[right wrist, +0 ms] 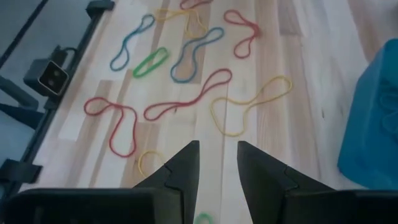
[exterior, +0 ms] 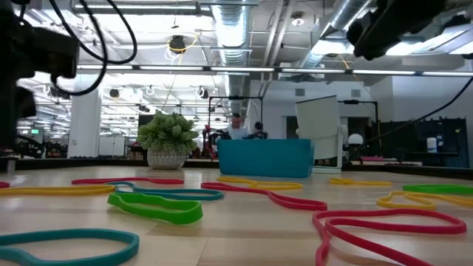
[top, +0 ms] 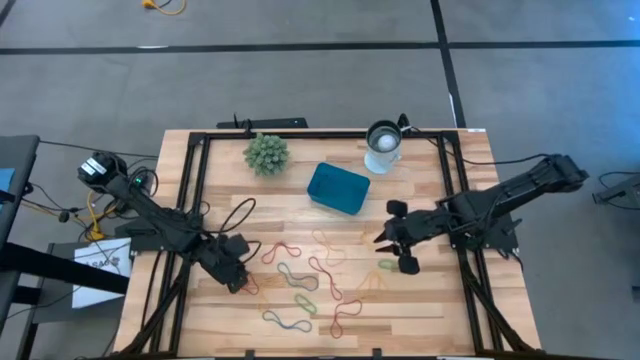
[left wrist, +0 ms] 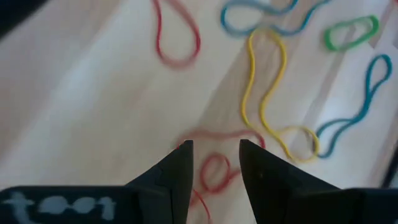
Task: Pick and place items into bin
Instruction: Put the red rubber band into the blue bin
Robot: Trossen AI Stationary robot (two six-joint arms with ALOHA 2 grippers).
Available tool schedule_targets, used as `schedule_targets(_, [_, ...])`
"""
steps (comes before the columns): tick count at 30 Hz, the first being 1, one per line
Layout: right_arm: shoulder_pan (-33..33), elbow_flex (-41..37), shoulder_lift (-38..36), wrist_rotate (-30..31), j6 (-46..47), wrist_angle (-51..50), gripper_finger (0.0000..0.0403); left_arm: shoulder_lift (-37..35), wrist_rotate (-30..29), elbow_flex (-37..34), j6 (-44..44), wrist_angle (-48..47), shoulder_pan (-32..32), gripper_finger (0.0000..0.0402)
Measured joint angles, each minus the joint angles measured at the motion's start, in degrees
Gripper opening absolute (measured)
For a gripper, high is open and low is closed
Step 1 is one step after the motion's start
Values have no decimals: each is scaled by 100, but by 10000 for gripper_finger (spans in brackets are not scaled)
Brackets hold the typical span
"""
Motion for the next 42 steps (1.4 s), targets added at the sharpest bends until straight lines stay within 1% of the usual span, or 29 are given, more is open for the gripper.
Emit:
schedule_targets(4, [-64,0,268,9,-173,300,103,0,125,0,-794,-437,-48,119])
schedule_targets(7, [-139,0,472,6,-371,587,103,0,50,0,-1057,-590,-48,119])
schedule_targets(13, [-300,0,739,4,-404,615,103,169,-20,0,-1095,-562,-52,119])
schedule_targets(16, [-377,0,810,4,-403,615,103,518,-48,0,-1113,-460,-115,119])
schedule_targets(21, [-472,0,818,0,-402,626,103,1246,28,24,-1050,191,-343,119])
schedule_targets(24, [-537,0,775,-3,-404,638,103,1542,18,217,-1080,54,-441,119])
schedule_targets(28, [-606,0,772,2,-403,654,103,1629,21,391,-1203,-392,-479,116])
schedule_targets(30, [-602,0,772,-1,-402,656,103,1633,-17,411,-1137,-416,-481,104])
schedule_targets(32, [-602,0,772,-3,-402,654,103,1651,-30,413,-959,-434,-481,83])
schedule_targets(36, [-602,0,772,-3,-409,656,103,1676,-80,413,-484,-576,-483,18])
schedule_targets(37, [-602,0,772,-3,-409,656,103,1675,-191,428,-374,-579,-485,10])
schedule_targets(39, [-602,0,772,-3,-409,662,103,1676,-690,544,35,-611,-507,7])
schedule_targets(42, [-628,0,782,-4,-409,696,103,1689,-1956,915,928,-662,-427,2])
